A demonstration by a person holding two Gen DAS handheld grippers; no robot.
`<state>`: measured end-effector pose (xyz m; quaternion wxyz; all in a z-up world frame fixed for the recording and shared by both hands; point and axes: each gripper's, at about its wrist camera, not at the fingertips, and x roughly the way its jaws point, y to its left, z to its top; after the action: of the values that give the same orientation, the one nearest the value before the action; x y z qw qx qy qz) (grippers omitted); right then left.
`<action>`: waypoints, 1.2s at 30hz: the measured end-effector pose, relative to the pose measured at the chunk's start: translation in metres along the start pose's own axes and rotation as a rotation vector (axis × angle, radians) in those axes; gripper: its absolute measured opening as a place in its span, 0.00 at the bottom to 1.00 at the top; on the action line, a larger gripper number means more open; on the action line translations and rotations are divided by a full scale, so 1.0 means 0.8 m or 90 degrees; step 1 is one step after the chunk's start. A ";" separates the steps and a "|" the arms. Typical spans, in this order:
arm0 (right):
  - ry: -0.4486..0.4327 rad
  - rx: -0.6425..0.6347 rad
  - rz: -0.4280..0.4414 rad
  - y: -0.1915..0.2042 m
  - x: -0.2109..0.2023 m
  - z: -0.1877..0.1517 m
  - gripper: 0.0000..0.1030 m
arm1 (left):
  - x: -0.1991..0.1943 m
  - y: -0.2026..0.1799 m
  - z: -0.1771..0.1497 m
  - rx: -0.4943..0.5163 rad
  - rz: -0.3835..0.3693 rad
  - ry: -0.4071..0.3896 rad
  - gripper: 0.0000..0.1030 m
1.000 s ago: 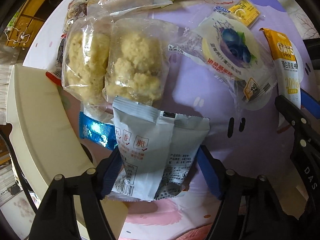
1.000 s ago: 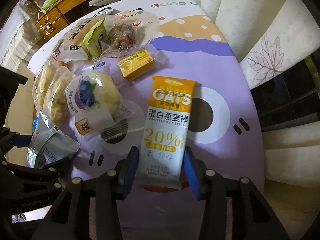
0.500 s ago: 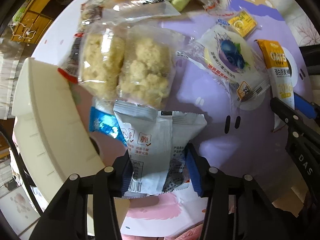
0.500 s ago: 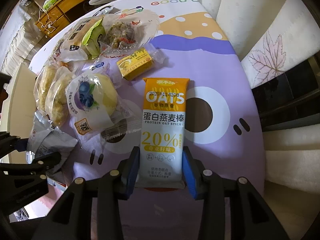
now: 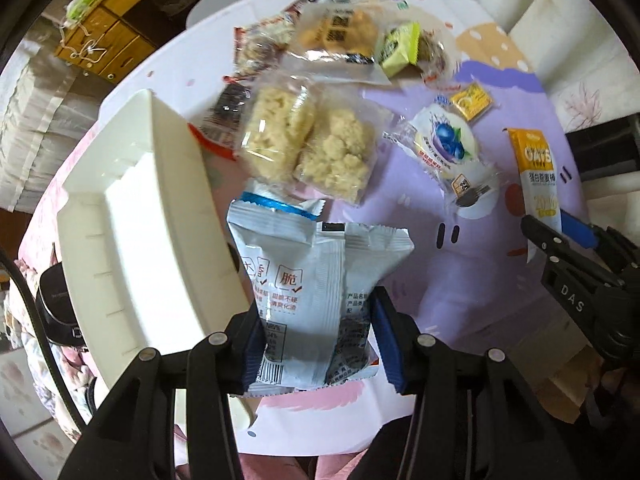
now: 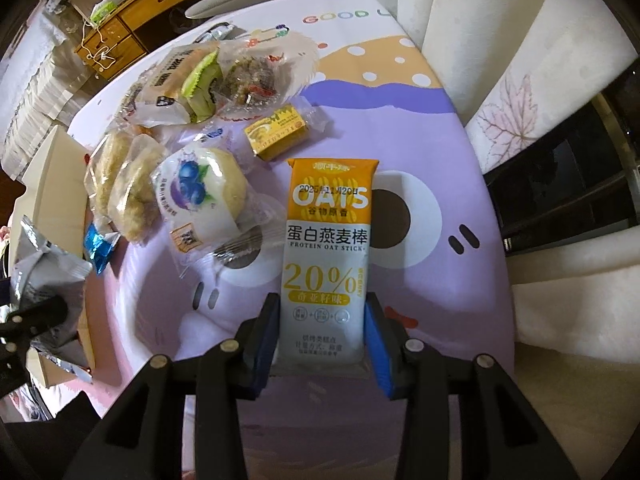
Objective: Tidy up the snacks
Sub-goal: 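Carry both packets into the white tray and open both tools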
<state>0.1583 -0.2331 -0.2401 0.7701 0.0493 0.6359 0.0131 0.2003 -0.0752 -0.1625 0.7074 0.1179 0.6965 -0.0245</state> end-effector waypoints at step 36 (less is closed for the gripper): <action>-0.167 -0.003 0.039 0.202 -0.134 -0.076 0.40 | -0.061 0.259 -0.201 -0.117 -0.077 -0.226 0.46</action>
<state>0.0853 -0.0777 -0.1318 0.8458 0.0681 0.5282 0.0317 0.0825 0.1517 -0.0866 0.8242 0.0048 0.5658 -0.0235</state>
